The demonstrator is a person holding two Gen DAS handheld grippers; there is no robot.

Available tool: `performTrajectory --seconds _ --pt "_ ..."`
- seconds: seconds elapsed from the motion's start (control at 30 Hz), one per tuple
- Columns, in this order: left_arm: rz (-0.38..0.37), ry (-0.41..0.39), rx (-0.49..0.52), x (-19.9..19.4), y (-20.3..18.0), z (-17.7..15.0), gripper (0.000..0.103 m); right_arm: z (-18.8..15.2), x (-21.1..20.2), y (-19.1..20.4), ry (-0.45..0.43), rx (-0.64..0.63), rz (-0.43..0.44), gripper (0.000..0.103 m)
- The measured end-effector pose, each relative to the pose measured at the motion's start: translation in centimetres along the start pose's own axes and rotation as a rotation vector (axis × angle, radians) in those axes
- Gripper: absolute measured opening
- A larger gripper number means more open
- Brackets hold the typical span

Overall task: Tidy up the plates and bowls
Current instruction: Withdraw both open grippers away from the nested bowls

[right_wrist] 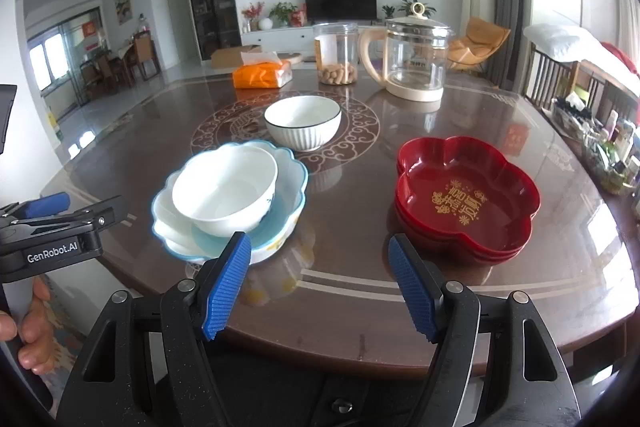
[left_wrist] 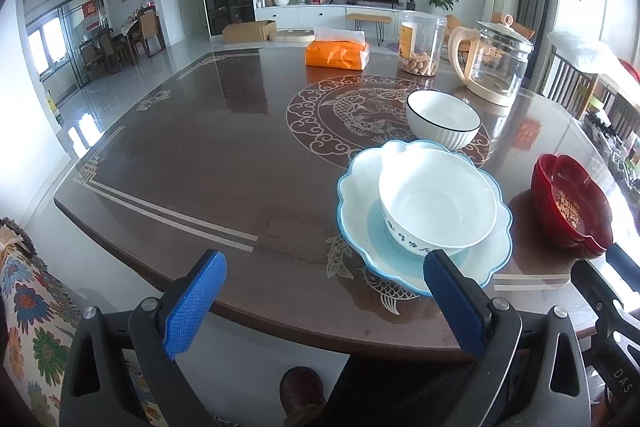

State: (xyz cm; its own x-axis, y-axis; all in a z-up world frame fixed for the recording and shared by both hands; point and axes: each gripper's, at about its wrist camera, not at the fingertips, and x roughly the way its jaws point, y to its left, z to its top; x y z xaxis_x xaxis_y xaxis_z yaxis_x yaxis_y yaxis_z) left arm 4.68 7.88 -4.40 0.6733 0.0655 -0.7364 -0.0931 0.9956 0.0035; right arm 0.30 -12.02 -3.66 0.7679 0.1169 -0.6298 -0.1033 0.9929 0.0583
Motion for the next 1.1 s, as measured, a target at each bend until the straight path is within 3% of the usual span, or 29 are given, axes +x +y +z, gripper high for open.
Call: performTrajectory --seconds 1.1 --pt "-0.029 0.068 -0.018 1.8 0.7 -0.6 0.099 -0.5 0.9 0.0 0.017 0.005 0.016 0.075"
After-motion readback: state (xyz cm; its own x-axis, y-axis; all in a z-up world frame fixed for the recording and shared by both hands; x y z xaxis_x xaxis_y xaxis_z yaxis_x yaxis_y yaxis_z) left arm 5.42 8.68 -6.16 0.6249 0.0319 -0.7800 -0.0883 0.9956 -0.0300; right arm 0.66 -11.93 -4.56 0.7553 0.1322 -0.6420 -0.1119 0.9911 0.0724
